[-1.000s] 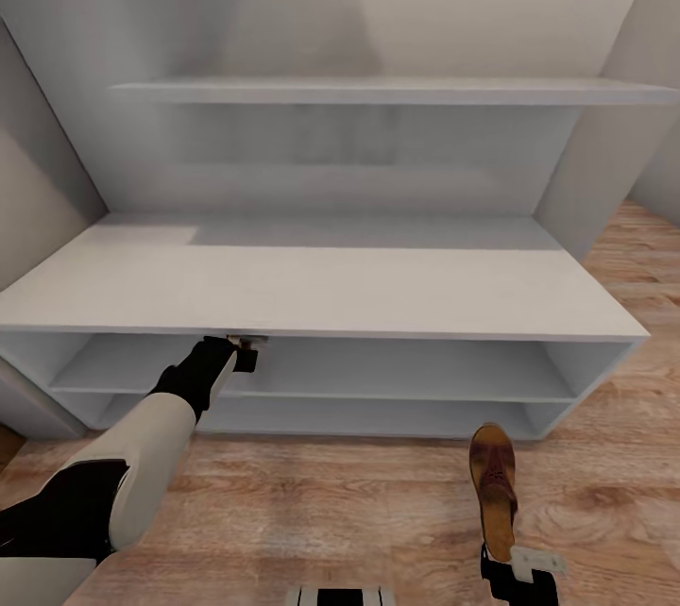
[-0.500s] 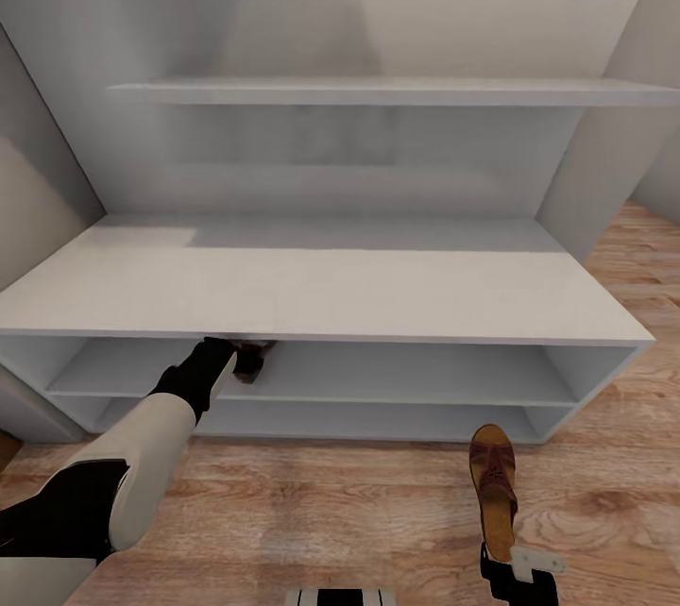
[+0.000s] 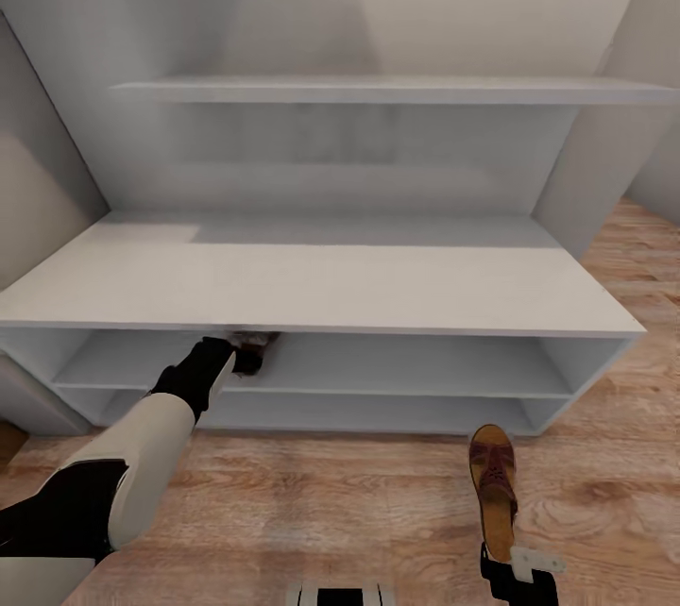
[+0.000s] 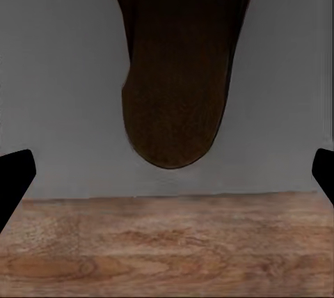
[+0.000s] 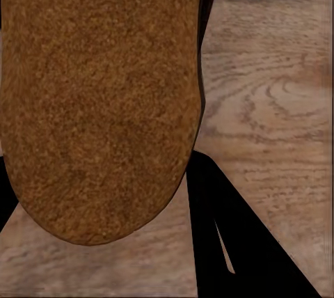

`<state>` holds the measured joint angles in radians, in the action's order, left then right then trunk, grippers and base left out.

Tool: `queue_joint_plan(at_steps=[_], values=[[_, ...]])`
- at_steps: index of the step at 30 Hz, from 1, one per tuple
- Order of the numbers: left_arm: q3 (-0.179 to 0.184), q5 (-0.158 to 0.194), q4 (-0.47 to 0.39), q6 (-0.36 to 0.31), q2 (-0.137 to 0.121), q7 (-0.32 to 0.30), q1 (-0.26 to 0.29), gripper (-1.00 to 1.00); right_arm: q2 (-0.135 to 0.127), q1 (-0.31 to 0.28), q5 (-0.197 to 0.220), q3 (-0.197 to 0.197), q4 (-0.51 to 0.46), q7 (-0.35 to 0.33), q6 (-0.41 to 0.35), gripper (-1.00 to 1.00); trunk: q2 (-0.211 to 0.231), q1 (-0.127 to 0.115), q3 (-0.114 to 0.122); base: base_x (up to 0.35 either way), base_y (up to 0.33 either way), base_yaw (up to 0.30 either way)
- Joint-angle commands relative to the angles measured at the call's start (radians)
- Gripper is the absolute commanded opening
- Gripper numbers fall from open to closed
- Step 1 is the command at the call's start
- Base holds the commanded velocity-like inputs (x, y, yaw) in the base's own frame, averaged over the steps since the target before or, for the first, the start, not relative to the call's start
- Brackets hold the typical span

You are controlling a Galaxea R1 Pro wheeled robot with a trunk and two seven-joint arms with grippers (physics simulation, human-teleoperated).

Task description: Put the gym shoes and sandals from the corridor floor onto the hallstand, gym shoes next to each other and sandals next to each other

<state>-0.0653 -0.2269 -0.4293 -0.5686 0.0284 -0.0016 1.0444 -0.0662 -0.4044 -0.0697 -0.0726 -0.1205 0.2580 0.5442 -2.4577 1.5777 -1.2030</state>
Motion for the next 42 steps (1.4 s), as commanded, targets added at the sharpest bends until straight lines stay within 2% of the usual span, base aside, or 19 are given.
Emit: queue_joint_plan(at_steps=[1,19,22,23,24,27,28,30,31,37,38,42], values=[[-0.007,-0.005,-0.002,-0.004,0.001,0.000,0.000,1.00,0.000,-0.001,-0.004,-0.008,0.001,-0.002,0.003,-1.00,0.000,-0.001,-0.001,-0.274,0.000,0.000],[-0.007,-0.004,-0.005,-0.004,-0.001,-0.001,-0.003,1.00,0.000,-0.001,-0.004,-0.008,0.001,-0.002,0.003,-1.00,0.000,-0.001,-0.001,-0.331,0.000,0.000],[-0.007,-0.002,-0.003,-0.001,-0.010,-0.003,-0.021,1.00,0.000,-0.001,-0.004,-0.007,0.001,-0.002,0.003,-1.00,0.000,-0.001,-0.001,-0.340,0.027,0.000],[-0.009,0.004,-0.007,0.007,-0.027,-0.007,-0.058,1.00,0.000,-0.001,-0.004,-0.007,0.001,-0.002,0.003,-1.00,0.000,-0.001,-0.001,-0.335,0.100,0.000],[-0.009,0.006,-0.008,0.011,-0.032,-0.008,-0.068,1.00,0.000,-0.001,-0.004,-0.007,0.001,-0.002,0.003,-1.00,0.000,-0.001,-0.001,-0.331,0.112,0.000],[-0.010,0.017,-0.010,0.051,-0.051,-0.011,-0.114,1.00,0.000,-0.001,-0.004,-0.007,0.001,-0.002,0.003,-1.00,0.000,-0.001,-0.001,-0.313,0.152,0.000],[-0.012,0.026,-0.010,0.086,-0.059,-0.011,-0.140,1.00,0.001,-0.001,-0.004,-0.007,0.001,-0.002,0.003,-1.00,0.000,-0.001,-0.001,-0.266,0.190,0.000],[-0.024,0.073,-0.010,0.206,-0.085,-0.015,-0.233,1.00,0.001,-0.001,-0.004,-0.007,0.001,-0.002,0.003,-1.00,0.000,-0.001,-0.001,-0.155,0.229,0.000],[-0.027,0.090,-0.009,0.243,-0.093,-0.019,-0.265,1.00,0.001,-0.001,-0.004,-0.007,0.001,-0.002,0.003,-1.00,0.000,-0.001,-0.001,-0.077,0.262,0.000],[-0.032,0.133,-0.010,0.373,-0.124,-0.040,-0.378,1.00,0.001,-0.001,-0.004,-0.007,0.001,-0.002,0.003,-1.00,0.000,-0.001,-0.001,-0.034,0.283,0.000],[-0.032,0.144,-0.009,0.415,-0.135,-0.047,-0.408,1.00,0.001,-0.001,-0.004,-0.007,0.001,-0.003,0.003,-1.00,0.000,-0.001,-0.001,-0.010,0.297,0.000],[-0.033,0.171,-0.001,0.496,-0.156,-0.066,-0.463,1.00,0.001,-0.001,-0.004,-0.007,0.002,-0.003,0.003,-1.00,0.000,-0.001,-0.001,-0.006,0.300,0.000]])
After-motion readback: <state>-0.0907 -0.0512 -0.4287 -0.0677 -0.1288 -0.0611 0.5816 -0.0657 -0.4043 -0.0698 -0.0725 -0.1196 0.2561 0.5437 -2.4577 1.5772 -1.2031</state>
